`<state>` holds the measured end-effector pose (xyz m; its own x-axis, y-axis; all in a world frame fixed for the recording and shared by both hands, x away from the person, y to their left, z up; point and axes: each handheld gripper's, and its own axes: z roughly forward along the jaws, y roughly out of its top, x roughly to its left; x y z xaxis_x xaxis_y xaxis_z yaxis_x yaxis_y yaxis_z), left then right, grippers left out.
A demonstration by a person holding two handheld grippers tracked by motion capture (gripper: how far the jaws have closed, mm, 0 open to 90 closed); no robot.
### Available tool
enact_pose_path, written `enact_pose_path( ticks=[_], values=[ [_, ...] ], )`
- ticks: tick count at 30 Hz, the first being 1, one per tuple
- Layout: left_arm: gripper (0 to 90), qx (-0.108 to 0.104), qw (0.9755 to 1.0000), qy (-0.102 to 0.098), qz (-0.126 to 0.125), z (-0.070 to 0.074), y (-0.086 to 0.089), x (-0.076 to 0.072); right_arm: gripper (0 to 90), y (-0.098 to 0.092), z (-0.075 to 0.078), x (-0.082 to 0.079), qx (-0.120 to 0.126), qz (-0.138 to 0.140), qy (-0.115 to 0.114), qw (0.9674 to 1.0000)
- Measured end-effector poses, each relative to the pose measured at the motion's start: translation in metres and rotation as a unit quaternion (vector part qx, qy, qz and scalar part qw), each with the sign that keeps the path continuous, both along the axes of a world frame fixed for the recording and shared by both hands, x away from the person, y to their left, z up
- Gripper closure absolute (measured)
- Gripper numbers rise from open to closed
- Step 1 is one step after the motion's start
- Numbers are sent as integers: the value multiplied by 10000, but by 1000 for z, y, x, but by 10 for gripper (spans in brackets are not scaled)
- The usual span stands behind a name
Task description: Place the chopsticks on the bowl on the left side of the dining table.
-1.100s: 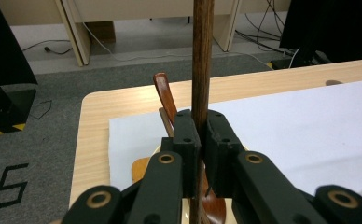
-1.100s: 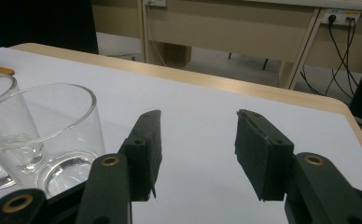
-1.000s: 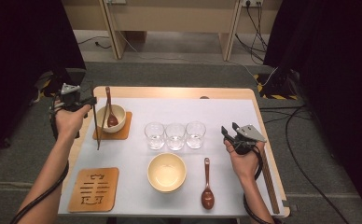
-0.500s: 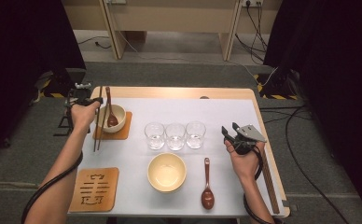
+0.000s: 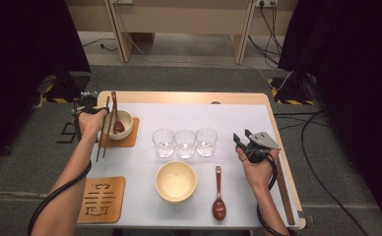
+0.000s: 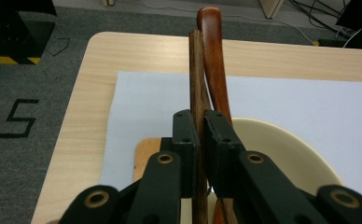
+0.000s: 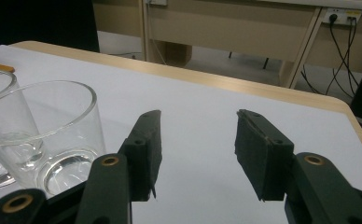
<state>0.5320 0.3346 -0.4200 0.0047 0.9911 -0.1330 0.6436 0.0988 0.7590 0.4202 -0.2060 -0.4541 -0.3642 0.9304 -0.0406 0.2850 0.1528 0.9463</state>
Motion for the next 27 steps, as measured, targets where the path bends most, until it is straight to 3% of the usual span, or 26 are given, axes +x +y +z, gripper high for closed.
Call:
enact_pose_path(
  ticks=[17,27],
  values=[
    [812,-85,9997,238,61,-6,0,2,512,0,0,0,-41,21,-12,10000],
    [798,-60,9998,187,18,-5,-1,2,513,0,0,0,-45,13,-6,10000]
  ],
)
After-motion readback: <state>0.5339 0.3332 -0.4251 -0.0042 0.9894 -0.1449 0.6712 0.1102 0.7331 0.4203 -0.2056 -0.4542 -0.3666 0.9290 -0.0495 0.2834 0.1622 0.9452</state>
